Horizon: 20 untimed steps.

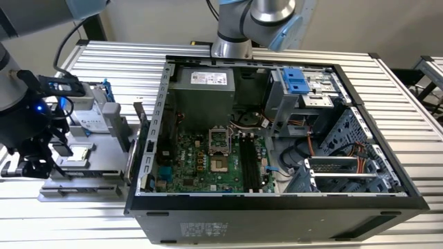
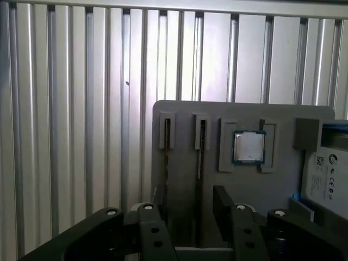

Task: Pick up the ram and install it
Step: 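Pick up the ram and move it above insertion slot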

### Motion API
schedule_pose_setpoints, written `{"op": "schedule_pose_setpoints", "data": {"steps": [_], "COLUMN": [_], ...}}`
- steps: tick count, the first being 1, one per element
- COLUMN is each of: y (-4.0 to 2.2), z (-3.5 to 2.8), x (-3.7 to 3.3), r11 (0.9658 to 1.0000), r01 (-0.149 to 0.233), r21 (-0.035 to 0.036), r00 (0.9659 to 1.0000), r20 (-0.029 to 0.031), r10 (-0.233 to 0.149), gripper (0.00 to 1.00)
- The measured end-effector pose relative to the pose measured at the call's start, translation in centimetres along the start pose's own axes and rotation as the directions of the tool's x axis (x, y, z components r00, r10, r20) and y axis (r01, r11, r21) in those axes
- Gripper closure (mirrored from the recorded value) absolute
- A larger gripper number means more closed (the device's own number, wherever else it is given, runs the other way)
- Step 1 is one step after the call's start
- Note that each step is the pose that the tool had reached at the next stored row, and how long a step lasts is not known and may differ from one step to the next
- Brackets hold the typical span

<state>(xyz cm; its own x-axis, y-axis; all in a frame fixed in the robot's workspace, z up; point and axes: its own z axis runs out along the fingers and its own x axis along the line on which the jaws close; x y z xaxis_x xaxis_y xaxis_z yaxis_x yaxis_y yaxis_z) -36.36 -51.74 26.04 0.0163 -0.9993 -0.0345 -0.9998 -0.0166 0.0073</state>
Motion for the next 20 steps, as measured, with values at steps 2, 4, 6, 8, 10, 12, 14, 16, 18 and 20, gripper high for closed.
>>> {"op": "schedule_pose_setpoints", "data": {"steps": [2, 4, 6, 8, 10, 12, 14, 16, 18, 20], "y": [0.00, -0.01, -0.01, -0.01, -0.01, -0.01, 0.00, -0.01, 0.00, 0.00], "z": [0.25, 0.49, 0.72, 0.91, 1.12, 1.33, 1.53, 1.73, 1.93, 2.12], "x": [0.01, 0.03, 0.04, 0.12, 0.22, 0.35, 0.52, 0.73, 0.95, 1.20], "r11": [1.0000, 1.0000, 1.0000, 0.9999, 0.9999, 0.9998, 0.9997, 0.9997, 0.9997, 0.9997], "r01": [-0.005, -0.006, -0.008, -0.011, -0.015, -0.019, -0.023, -0.025, -0.026, -0.026], "r21": [0.0003, 0.0003, 0.0003, 0.0003, 0.0005, 0.0006, 0.0009, 0.0009, 0.0010, 0.0008], "r00": [1.0000, 1.0000, 1.0000, 0.9999, 0.9999, 0.9998, 0.9997, 0.9997, 0.9997, 0.9997], "r20": [0.0001, 0.0001, 0.0001, 0.0000, 0.0001, 0.0001, 0.0002, 0.0002, 0.0002, 0.0001], "r10": [0.005, 0.006, 0.008, 0.011, 0.015, 0.019, 0.023, 0.025, 0.026, 0.026], "gripper": [0.00, 0.00, 0.00, 0.00, 0.00, 0.00, 0.00, 0.00, 0.00, 0.00]}}
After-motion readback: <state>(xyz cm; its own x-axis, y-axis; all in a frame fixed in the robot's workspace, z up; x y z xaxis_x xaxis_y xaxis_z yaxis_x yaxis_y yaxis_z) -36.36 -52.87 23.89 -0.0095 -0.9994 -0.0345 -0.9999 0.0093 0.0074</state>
